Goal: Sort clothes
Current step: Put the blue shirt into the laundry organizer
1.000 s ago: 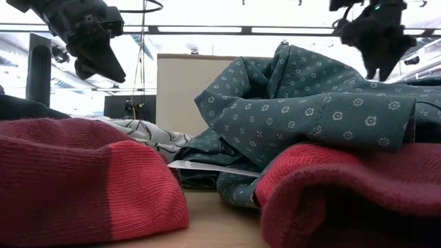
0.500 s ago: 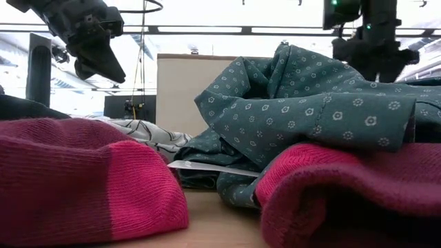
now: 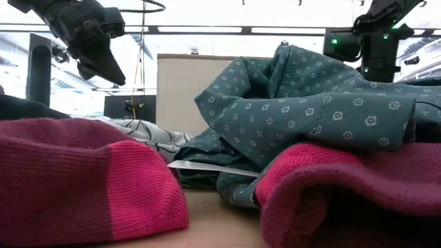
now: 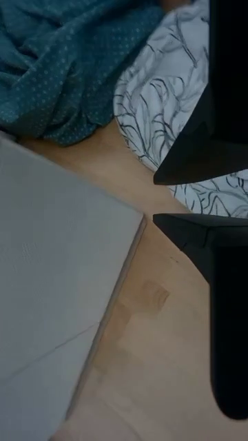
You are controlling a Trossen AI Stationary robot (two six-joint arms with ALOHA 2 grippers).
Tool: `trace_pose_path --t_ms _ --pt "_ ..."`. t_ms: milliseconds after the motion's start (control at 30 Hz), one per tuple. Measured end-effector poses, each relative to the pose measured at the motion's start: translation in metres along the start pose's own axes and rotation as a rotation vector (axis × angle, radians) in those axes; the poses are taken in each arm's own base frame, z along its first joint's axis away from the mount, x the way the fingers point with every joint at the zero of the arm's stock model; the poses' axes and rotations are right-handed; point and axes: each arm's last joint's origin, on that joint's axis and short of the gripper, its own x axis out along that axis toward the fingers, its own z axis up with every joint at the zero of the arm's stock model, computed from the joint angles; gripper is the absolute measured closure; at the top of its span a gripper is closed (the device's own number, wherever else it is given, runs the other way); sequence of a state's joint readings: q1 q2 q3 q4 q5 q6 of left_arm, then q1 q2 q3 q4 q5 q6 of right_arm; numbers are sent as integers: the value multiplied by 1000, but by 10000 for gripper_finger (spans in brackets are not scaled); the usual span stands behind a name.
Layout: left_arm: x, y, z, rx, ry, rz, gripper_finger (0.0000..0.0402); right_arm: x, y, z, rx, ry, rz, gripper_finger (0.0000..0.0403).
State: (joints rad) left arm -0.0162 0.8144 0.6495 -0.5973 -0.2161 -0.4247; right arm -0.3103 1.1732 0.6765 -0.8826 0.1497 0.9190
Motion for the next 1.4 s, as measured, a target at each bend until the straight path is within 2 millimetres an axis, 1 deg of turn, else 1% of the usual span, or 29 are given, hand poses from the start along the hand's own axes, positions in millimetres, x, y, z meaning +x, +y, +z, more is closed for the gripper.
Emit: trace_pose_path --t_ms 67,133,167,200,267,333,400,467,567,667,833,933,1000,1067,1167,1267,1367,1400 --pt "4 -2 1 36 1 1 319 -1 1 1 -7 -15 0 273" --pt "8 -3 1 60 16 7 319 -4 2 3 -37 -27 8 347" --pt "11 -3 1 64 19 9 319 -7 4 5 -55 -37 16 373" --pt "13 -4 2 67 22 10 319 -11 5 6 -65 -49 27 383" --pt "18 -6 2 89 25 9 319 -21 9 10 -68 -69 50 383" --pt "23 -9 0 115 -27 -22 319 -36 13 13 -86 -110 65 386" --pt "29 -12 -6 134 -81 -59 319 -56 16 16 -108 -149 54 393" --pt "34 -12 -15 138 -105 -83 319 -78 18 19 -125 -185 42 395" --pt "38 -13 -27 125 -120 -111 319 -119 18 24 -141 -234 22 395" --pt "40 -13 -35 115 -100 -124 319 -161 18 29 -144 -331 34 397" --pt "37 -22 -38 105 -122 -176 319 -232 12 37 -113 -543 126 397" --pt "35 -27 -39 122 -140 -188 319 -267 11 42 -117 -651 184 397" --pt "35 -28 -40 136 -144 -174 319 -287 13 47 -124 -714 224 397" --pt "34 -29 -41 151 -147 -149 319 -304 19 54 -140 -771 259 397" --pt "34 -29 -42 172 -158 -133 319 -322 35 67 -177 -841 294 397" --pt "34 -29 -42 175 -154 -130 319 -338 56 81 -224 -917 332 397" --pt "35 -28 -45 178 -150 -127 319 -354 76 95 -272 -1007 408 397" --pt "37 -27 -47 176 -156 -129 319 -356 84 100 -279 -1049 442 397"
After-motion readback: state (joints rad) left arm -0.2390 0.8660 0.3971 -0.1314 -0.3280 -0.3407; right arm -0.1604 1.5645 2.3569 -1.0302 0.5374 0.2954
